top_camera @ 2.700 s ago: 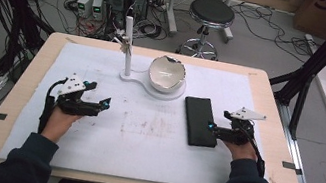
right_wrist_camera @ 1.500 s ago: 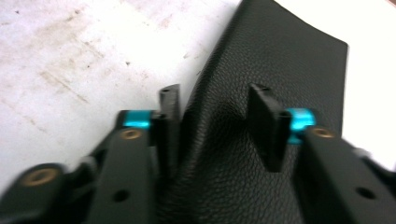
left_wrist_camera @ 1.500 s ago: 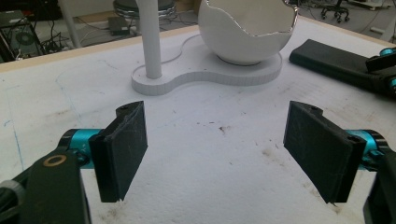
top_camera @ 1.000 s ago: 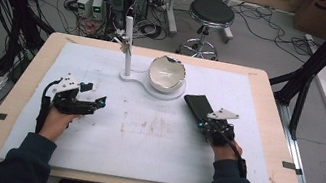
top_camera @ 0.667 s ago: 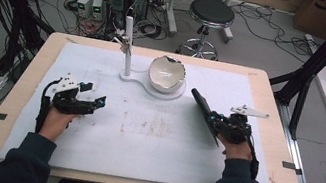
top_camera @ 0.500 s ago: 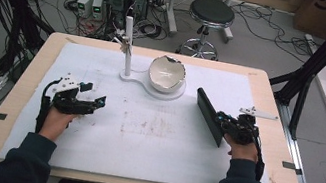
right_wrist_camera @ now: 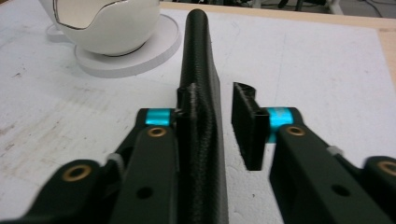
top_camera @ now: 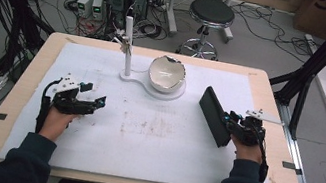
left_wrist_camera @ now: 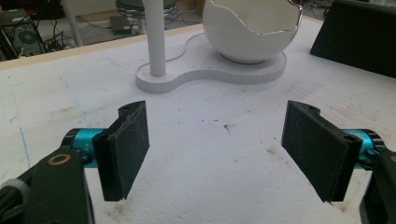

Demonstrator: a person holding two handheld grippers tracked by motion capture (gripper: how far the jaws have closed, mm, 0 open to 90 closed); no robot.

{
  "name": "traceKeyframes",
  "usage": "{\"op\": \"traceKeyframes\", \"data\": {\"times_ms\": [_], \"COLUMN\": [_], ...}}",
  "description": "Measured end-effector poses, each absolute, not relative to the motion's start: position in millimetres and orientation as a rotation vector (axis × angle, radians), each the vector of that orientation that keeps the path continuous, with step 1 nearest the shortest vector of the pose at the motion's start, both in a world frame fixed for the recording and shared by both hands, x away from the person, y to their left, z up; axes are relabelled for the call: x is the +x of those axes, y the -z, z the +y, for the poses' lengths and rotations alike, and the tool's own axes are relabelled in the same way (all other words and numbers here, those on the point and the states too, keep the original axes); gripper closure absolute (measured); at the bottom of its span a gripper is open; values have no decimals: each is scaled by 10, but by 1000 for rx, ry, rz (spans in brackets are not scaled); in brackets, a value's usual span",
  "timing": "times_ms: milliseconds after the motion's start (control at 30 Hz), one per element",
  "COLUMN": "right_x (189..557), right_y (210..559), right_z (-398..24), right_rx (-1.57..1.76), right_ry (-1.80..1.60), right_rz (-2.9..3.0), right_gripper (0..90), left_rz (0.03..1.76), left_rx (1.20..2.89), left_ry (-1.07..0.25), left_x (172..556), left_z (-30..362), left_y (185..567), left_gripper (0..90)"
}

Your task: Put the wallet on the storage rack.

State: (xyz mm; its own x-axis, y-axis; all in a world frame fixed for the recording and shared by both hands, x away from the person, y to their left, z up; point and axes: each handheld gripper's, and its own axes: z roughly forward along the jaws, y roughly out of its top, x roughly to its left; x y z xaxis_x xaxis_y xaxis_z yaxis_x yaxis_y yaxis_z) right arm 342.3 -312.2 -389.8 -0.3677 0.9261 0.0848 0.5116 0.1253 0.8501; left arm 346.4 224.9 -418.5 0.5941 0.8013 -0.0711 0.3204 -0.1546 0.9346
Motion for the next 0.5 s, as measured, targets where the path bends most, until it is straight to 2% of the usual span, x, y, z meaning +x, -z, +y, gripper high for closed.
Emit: {"op": "traceKeyframes", "data": {"times_ms": [67,133,300,333,500], "right_x": [3426,3419,3413,3413,3390], "right_y": [3898,3893,3889,3889,3878], "right_z": [-3130,-3131,-3099,-3093,-3077], "right_rx": [1382,1384,1360,1362,1299], "right_ry": [-1156,-1160,-1144,-1141,-1087], "right_rz": [1928,1925,1931,1931,1934], "right_gripper": [649,591,558,571,746], "left_rz": [927,928,930,930,926], "left_rx": [1733,1734,1731,1729,1737], "left_ry": [-551,-551,-549,-547,-548], "left_x": [3463,3463,3465,3464,3463], "left_z": [2246,2246,2244,2242,2244], "left_y": [4185,4185,4188,4189,4188], "left_gripper": [232,232,232,233,237]}}
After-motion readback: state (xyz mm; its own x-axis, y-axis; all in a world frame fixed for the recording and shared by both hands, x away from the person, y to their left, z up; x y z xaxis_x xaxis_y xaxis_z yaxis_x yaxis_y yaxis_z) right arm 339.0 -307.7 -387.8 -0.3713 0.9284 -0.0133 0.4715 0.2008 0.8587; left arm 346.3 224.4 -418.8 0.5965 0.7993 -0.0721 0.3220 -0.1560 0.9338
